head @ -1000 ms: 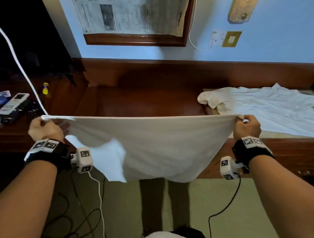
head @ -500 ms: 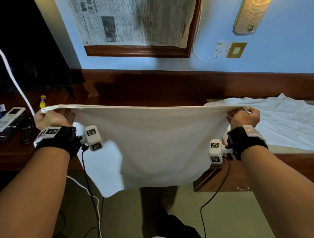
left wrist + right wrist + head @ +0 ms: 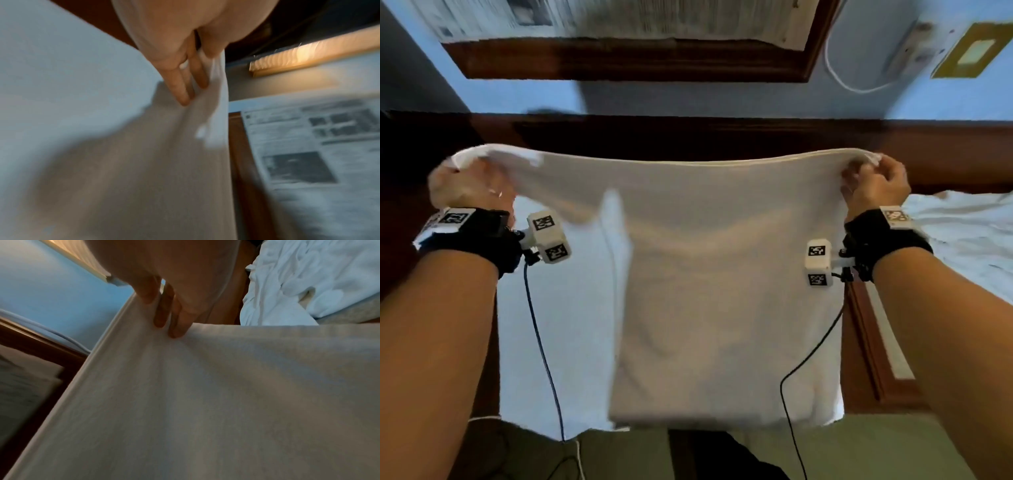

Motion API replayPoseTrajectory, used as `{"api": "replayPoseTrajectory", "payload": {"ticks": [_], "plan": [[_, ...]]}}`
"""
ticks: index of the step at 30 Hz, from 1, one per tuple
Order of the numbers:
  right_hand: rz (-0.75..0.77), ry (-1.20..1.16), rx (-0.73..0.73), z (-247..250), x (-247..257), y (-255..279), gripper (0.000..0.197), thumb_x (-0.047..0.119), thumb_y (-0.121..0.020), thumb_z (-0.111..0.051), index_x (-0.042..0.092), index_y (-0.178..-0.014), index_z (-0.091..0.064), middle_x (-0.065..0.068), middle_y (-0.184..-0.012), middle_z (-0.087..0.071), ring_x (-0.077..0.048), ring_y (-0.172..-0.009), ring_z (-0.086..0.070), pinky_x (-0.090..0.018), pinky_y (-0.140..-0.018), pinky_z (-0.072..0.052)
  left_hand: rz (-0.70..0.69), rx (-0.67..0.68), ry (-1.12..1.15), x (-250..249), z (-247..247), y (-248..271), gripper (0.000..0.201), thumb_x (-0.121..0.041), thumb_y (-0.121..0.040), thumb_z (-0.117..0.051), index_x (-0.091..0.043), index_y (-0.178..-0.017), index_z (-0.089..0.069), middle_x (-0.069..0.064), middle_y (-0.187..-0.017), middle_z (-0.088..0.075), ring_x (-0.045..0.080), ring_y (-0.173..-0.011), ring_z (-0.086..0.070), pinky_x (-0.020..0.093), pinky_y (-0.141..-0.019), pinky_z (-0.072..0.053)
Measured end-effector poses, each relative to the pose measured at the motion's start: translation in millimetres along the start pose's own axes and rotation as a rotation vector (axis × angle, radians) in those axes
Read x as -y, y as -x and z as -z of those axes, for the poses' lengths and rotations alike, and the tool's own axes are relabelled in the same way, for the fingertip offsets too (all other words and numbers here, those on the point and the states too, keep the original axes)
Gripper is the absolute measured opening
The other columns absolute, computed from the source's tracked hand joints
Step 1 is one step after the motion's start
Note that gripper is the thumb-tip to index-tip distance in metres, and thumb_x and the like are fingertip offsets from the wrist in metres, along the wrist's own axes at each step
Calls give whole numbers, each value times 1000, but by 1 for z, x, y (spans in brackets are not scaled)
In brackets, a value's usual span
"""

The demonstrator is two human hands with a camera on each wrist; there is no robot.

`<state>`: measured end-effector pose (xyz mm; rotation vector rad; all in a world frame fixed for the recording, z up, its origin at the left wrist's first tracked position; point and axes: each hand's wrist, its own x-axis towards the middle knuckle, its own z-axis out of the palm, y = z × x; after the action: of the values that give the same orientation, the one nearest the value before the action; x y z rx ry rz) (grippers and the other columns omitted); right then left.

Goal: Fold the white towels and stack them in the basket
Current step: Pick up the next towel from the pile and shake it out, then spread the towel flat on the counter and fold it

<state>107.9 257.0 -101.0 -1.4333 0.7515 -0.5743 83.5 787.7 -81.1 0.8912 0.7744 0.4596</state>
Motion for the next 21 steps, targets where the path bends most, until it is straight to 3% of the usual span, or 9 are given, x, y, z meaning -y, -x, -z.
{"api": "replayPoseTrajectory", "payload": {"ticks": [2, 4, 5, 7, 9, 11, 13, 18, 21], "plan": [[48, 199, 86, -13, -37, -12, 28, 15, -87, -61, 24, -114, -66, -2, -109, -71, -20, -96, -69, -38, -87, -59, -57, 101, -366, 29, -5, -20, 30, -46, -99, -39, -24, -92, -57, -9, -95, -56, 8, -88, -63, 19, -77, -46], [86, 456, 286, -10, -85, 2, 36, 9, -94, -55, 13, -129, -59, -9, -120, -66, -20, -102, -62, -18, -88, -53, -173, 239, -940, 75, 13, -35, 38, -41, -96, -52, -19, -125, -63, -5, -116, -57, 14, -108, -62, 12, -81, -44], [99, 616, 422, -1, -113, 15, 39, 10, -97, -54, 13, -136, -55, -12, -129, -62, -22, -110, -59, -18, -92, -51, -248, 323, -1237, 105, 34, -42, 48, -32, -98, -57, -18, -144, -51, 1, -132, -55, 20, -122, -55, 13, -95, -43], [149, 1027, 738, 25, -163, 48, 52, 28, -99, -55, 20, -149, -41, -12, -153, -40, -30, -138, -41, -39, -113, -37, -109, 527, -1688, 156, 79, -30, 69, -40, -99, -60, -31, -158, -26, 4, -161, -31, 30, -146, -31, 40, -119, -30], [175, 1399, 963, 53, -198, 70, 70, 54, -98, -43, 33, -157, -12, -4, -166, 1, -33, -152, -3, -53, -122, -12, 29, 601, -2023, 184, 114, -7, 81, -68, -92, -50, -51, -155, -3, -7, -169, 2, 31, -154, -6, 61, -118, -19], [170, 1553, 1048, 68, -210, 78, 78, 69, -94, -29, 42, -154, 13, 4, -160, 30, -31, -149, 23, -59, -118, 3, 32, 615, -2159, 194, 138, -2, 84, -85, -83, -37, -62, -148, 12, -14, -165, 20, 32, -153, 8, 68, -114, -17], [185, 1592, 1072, 65, -211, 74, 80, 73, -92, -26, 43, -151, 19, 7, -156, 39, -32, -146, 30, -62, -117, 7, -5, 609, -2181, 195, 139, -10, 87, -89, -78, -31, -62, -146, 16, -13, -164, 24, 34, -152, 11, 71, -112, -18], [243, 1591, 1043, 21, -212, 39, 83, 75, -90, -29, 42, -154, 11, 6, -160, 32, -33, -147, 28, -66, -116, 4, -67, 624, -2189, 199, 105, -63, 91, -87, -78, -40, -57, -150, 8, -11, -166, 17, 38, -152, 7, 73, -111, -17], [216, 1569, 1023, -4, -211, 24, 82, 73, -91, -33, 41, -155, 7, 4, -162, 28, -34, -148, 26, -65, -117, 5, -202, 691, -2059, 193, 87, -81, 90, -70, -86, -55, -44, -157, -5, -4, -168, 5, 38, -152, -2, 69, -114, -18]]}}
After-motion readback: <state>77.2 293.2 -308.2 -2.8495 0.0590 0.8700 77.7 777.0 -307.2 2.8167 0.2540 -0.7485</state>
